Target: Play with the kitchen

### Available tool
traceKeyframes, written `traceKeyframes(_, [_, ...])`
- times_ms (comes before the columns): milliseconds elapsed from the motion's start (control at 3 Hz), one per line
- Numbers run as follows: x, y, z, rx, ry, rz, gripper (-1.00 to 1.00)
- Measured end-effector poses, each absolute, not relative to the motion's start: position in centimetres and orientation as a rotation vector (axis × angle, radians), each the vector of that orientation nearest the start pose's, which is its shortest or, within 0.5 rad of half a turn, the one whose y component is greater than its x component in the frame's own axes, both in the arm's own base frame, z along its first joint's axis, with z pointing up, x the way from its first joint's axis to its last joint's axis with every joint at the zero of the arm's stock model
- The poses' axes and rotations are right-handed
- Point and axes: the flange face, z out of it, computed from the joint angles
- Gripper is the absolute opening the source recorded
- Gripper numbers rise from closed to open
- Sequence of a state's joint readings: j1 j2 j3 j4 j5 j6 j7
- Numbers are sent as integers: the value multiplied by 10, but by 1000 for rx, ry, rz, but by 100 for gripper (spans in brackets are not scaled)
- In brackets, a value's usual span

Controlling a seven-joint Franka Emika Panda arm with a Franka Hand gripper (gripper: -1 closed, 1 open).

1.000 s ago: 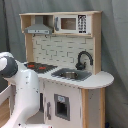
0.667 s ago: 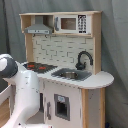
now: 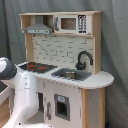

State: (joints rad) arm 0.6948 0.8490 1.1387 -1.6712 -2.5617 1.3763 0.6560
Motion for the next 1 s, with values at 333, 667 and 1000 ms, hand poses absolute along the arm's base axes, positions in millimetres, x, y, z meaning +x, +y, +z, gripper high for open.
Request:
traceKeyframes(333, [110, 700, 395, 1224, 1157, 1787, 100])
traceKeyframes(667, [120, 695, 374, 1338, 1128, 1738, 100])
traceKeyframes(1000, [127, 689, 354, 1448, 1109, 1675, 100])
